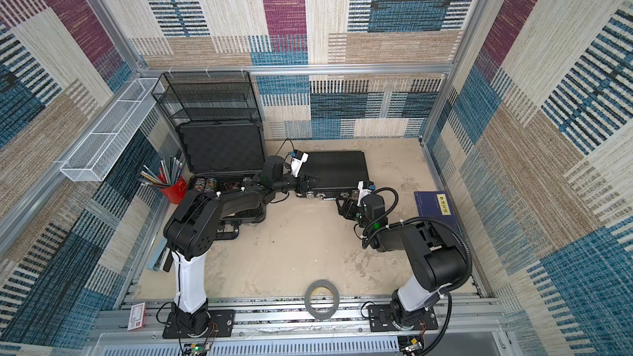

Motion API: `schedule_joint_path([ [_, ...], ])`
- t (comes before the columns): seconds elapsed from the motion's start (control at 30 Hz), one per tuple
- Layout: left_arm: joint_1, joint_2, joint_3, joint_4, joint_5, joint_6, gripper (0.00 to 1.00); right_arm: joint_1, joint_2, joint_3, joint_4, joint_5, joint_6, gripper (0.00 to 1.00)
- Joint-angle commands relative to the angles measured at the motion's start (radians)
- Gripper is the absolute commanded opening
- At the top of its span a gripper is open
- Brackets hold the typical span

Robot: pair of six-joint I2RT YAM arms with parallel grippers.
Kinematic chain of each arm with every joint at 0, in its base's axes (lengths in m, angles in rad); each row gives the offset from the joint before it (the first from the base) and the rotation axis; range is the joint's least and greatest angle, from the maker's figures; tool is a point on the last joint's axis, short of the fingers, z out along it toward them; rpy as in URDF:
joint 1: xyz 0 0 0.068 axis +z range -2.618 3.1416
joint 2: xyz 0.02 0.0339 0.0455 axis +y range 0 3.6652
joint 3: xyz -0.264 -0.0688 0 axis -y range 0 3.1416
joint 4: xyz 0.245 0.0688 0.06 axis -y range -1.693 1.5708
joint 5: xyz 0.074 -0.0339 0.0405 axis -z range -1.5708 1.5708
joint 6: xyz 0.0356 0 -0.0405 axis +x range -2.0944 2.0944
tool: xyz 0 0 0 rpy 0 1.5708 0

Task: Open the poker set cases
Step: Adjust the poker set case at the center of the board.

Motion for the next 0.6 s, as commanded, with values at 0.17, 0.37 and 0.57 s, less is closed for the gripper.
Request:
schedule_joint_path([
  [0.17,0.000,0.076,0.089,-0.081,0.011,0.039,0.41,-0.003,0.115,0.046,0.112,0.028,0.009,0.70],
  [0.37,0.001,0.119,0.128,-0.104,0.019,0.040,0.41,-0.003,0.220,0.083,0.180,0.014,0.031,0.70],
  [0.57,0.002,0.149,0.160,-0.124,0.030,0.041,0.41,-0.001,0.280,0.112,0.253,0.000,0.032,0.71],
])
